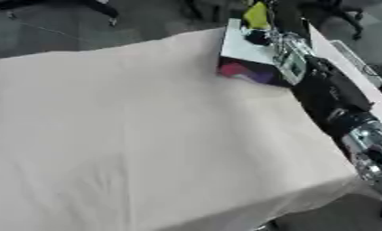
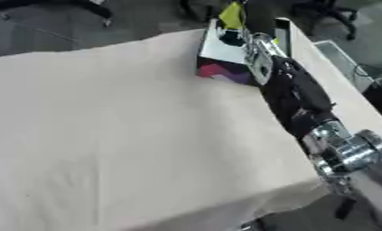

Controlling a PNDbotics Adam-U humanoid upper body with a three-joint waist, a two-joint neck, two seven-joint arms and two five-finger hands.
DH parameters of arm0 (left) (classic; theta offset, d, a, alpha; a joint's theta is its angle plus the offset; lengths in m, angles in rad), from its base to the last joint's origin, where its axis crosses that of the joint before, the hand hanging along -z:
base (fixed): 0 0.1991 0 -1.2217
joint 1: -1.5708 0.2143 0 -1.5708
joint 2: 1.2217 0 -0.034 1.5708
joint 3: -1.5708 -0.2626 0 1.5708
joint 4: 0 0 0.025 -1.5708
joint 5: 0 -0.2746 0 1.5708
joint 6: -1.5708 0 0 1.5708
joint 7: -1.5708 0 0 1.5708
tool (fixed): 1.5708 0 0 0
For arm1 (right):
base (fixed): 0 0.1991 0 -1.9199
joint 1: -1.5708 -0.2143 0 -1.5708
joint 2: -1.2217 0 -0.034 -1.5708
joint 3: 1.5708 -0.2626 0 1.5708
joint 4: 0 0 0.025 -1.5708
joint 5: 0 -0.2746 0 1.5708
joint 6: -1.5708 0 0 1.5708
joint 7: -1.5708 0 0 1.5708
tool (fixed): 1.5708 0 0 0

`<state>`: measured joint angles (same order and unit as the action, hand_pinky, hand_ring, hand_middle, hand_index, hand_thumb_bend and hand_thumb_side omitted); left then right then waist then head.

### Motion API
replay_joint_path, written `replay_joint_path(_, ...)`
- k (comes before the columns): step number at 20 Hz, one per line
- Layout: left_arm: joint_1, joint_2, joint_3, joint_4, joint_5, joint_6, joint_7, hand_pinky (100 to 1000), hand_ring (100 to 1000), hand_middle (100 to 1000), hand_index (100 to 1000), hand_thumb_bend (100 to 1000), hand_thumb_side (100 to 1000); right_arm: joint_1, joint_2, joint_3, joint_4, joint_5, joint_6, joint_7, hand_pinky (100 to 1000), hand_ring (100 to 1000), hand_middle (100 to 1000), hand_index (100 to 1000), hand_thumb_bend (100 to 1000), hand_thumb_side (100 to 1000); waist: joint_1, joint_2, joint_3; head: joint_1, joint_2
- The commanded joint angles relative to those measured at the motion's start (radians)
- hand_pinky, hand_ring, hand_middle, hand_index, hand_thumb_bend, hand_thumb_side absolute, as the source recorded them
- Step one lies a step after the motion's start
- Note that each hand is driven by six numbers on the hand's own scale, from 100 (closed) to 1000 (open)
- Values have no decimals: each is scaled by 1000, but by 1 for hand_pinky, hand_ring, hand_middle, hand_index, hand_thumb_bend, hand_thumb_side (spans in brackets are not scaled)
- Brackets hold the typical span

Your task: Pick up the objects with one hand, pass them to the other hand, and then place them into the box on the other side of the table.

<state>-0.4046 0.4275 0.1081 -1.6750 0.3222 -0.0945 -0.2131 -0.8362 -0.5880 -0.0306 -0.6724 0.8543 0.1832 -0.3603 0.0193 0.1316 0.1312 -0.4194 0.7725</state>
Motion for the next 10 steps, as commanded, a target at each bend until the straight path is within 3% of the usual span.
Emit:
replay_joint_path(1,-5,45,29,-36,-29,-2,3,746,611,625,770,436,817,-12,-69,-17,-42,52,18,8,836,862,818,1000,1000,518,-3,-12,-2,-4,-2)
replay_joint_path(4,-20,64,42,6,-94,3,12,747,612,627,771,424,775,31,-89,3,-222,139,-6,32,891,914,887,1000,1000,565,-10,-18,-18,26,-2)
replay_joint_path(6,-41,85,44,57,-170,2,20,746,612,629,772,367,713,68,-91,17,-360,194,-25,78,892,912,898,1000,889,533,-14,-23,-33,61,-2)
replay_joint_path(7,-53,97,42,85,-220,-2,23,746,612,630,772,409,710,90,-90,25,-434,215,-44,103,886,905,894,1000,773,486,-15,-25,-40,90,-2)
replay_joint_path(8,-65,111,38,113,-273,-8,27,746,617,639,779,406,687,112,-90,36,-508,234,-68,125,879,893,886,994,577,386,-16,-27,-47,126,-2)
replay_joint_path(10,-99,155,23,191,-421,-18,35,748,631,659,794,429,625,171,-82,67,-679,265,-134,165,872,871,877,980,448,378,-15,-31,-63,240,-2)
